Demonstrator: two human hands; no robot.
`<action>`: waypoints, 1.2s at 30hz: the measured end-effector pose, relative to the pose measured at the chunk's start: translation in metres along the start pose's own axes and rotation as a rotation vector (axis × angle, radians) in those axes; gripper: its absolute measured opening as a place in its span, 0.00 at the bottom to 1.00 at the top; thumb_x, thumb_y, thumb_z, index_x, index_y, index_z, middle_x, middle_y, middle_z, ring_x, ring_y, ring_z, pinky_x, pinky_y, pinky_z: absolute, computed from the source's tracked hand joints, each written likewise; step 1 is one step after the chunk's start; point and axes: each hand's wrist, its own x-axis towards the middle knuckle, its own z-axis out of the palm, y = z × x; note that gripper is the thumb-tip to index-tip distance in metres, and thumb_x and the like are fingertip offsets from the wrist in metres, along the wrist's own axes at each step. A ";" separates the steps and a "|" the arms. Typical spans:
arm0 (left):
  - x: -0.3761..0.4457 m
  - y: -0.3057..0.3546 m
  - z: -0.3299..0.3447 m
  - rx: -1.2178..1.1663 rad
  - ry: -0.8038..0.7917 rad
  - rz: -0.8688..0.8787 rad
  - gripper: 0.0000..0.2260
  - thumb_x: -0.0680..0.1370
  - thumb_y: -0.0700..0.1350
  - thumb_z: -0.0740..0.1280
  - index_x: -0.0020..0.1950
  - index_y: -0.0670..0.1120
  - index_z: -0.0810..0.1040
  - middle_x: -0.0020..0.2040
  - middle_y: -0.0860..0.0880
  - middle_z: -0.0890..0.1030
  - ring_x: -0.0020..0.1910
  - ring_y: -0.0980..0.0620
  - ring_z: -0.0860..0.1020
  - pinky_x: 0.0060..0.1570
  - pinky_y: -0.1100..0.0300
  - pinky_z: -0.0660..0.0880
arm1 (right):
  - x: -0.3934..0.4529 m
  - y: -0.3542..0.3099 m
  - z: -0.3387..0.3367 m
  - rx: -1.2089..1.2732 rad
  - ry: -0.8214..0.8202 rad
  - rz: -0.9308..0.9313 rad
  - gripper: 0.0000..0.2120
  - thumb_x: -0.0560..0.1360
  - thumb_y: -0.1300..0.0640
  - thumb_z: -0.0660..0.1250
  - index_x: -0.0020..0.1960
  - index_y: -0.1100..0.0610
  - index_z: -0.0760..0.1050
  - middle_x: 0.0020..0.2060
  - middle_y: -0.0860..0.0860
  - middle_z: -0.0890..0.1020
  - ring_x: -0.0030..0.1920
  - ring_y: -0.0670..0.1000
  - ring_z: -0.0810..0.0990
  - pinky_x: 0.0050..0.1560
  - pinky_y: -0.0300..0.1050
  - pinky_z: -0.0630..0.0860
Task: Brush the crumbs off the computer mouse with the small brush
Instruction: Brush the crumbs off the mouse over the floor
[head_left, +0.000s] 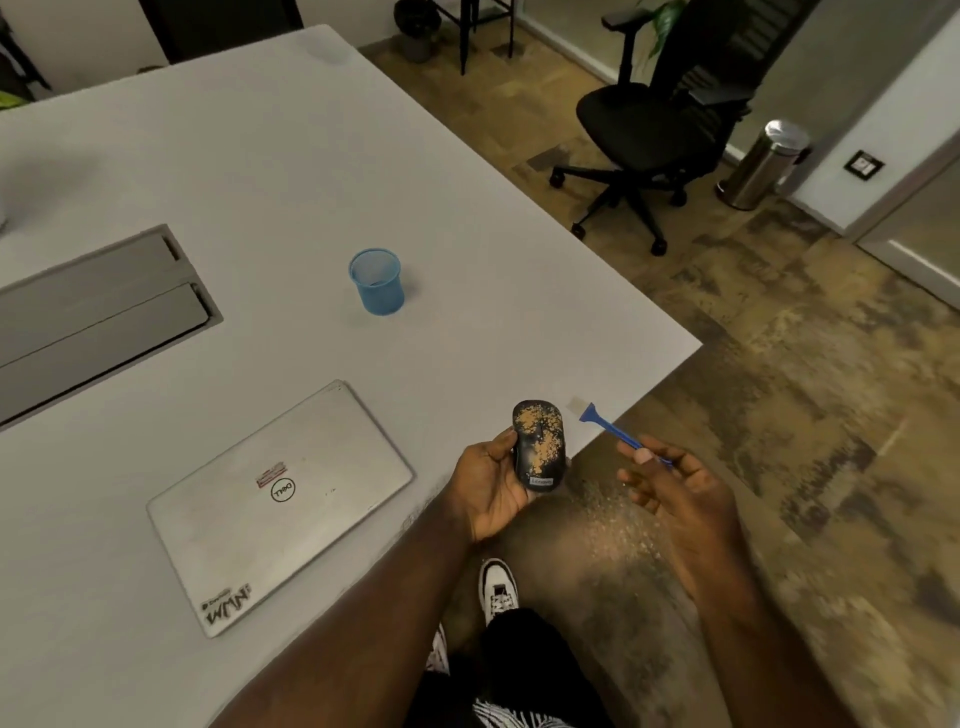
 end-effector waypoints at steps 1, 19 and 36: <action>-0.001 -0.004 0.001 -0.002 0.002 -0.018 0.22 0.82 0.46 0.52 0.72 0.34 0.65 0.63 0.34 0.74 0.58 0.37 0.75 0.54 0.45 0.78 | -0.005 0.001 -0.006 0.004 0.006 -0.014 0.06 0.76 0.60 0.70 0.53 0.54 0.80 0.46 0.51 0.88 0.40 0.49 0.86 0.38 0.40 0.81; 0.062 -0.129 0.081 0.047 0.070 -0.051 0.19 0.83 0.45 0.51 0.61 0.36 0.76 0.53 0.39 0.84 0.50 0.44 0.83 0.53 0.49 0.79 | -0.020 0.005 -0.143 -0.353 -0.062 -0.226 0.09 0.78 0.60 0.68 0.51 0.47 0.82 0.39 0.48 0.88 0.42 0.58 0.87 0.42 0.64 0.80; 0.106 -0.191 0.139 0.282 0.115 -0.101 0.20 0.84 0.45 0.51 0.72 0.37 0.66 0.64 0.37 0.75 0.52 0.43 0.78 0.57 0.47 0.74 | 0.028 0.013 -0.240 -0.448 0.211 -0.288 0.09 0.79 0.53 0.65 0.51 0.38 0.79 0.39 0.39 0.86 0.28 0.37 0.80 0.26 0.29 0.71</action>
